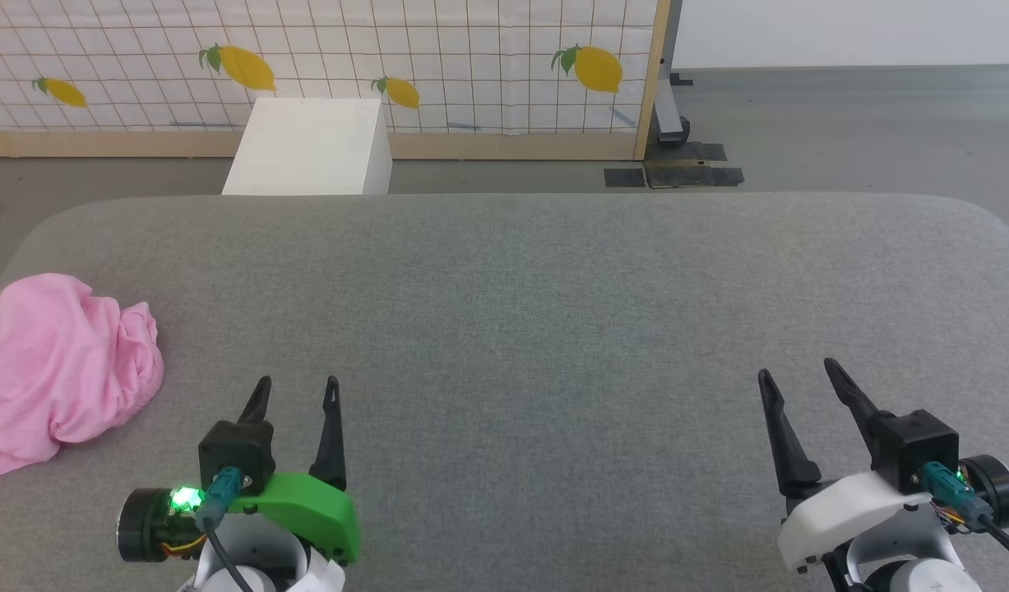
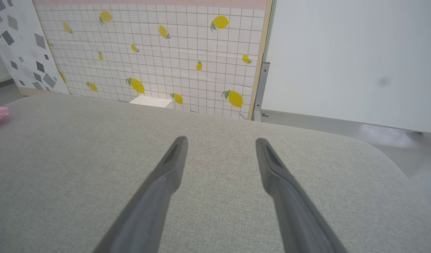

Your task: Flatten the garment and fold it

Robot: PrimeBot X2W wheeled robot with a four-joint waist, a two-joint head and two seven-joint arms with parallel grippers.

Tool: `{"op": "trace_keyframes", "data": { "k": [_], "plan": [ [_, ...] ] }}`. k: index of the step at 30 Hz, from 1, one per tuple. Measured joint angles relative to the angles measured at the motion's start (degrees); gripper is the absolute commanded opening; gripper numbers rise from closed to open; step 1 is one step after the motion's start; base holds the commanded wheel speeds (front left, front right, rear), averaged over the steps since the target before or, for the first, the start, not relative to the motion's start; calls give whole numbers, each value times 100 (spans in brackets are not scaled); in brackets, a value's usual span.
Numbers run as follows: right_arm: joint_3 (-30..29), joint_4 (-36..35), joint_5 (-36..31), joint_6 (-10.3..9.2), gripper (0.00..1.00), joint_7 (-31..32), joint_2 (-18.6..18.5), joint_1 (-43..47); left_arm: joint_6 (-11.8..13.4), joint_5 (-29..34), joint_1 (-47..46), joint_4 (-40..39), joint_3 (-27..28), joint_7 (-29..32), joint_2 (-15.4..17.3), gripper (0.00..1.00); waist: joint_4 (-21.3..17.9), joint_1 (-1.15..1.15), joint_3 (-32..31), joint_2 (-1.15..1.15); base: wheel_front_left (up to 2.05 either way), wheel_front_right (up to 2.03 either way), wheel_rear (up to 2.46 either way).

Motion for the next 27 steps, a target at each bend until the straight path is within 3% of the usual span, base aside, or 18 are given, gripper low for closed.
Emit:
{"op": "trace_keyframes", "data": {
  "k": [27],
  "plan": [
    [-122, 122, 122, 0, 100, -233, 0, -1, 129, -160, -148, 274, -250, -321, 16, 100, 22, 0, -16, 0, 0, 0, 0]
  ]
}}
